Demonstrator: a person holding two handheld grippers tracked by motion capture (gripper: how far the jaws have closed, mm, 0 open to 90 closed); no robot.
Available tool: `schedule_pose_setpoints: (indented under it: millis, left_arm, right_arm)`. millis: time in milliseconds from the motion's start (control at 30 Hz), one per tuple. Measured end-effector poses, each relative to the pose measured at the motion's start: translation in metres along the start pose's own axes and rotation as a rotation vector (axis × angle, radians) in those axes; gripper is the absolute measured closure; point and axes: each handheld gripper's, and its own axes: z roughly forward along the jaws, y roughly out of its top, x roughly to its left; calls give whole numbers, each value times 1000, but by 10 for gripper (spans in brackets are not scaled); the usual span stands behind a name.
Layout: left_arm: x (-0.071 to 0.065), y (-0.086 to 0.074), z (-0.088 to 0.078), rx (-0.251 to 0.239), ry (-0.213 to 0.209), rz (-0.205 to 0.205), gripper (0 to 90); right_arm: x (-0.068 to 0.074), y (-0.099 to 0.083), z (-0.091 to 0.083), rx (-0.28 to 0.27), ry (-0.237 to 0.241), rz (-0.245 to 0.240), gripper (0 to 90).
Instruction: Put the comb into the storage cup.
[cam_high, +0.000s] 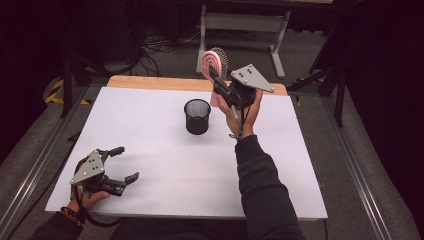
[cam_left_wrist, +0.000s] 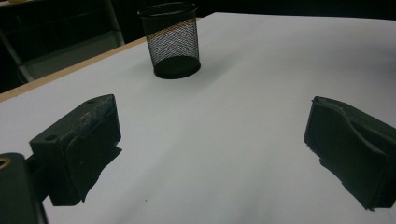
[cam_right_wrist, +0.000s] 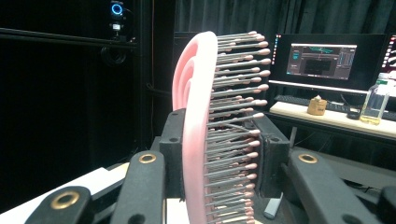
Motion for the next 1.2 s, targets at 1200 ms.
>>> schedule_pose_setpoints:
  millis: [1200]
  left_arm:
    - [0, -1, 0, 2, 6, 8, 51]
  right_arm:
    - [15, -28, 37, 13, 29, 85, 629]
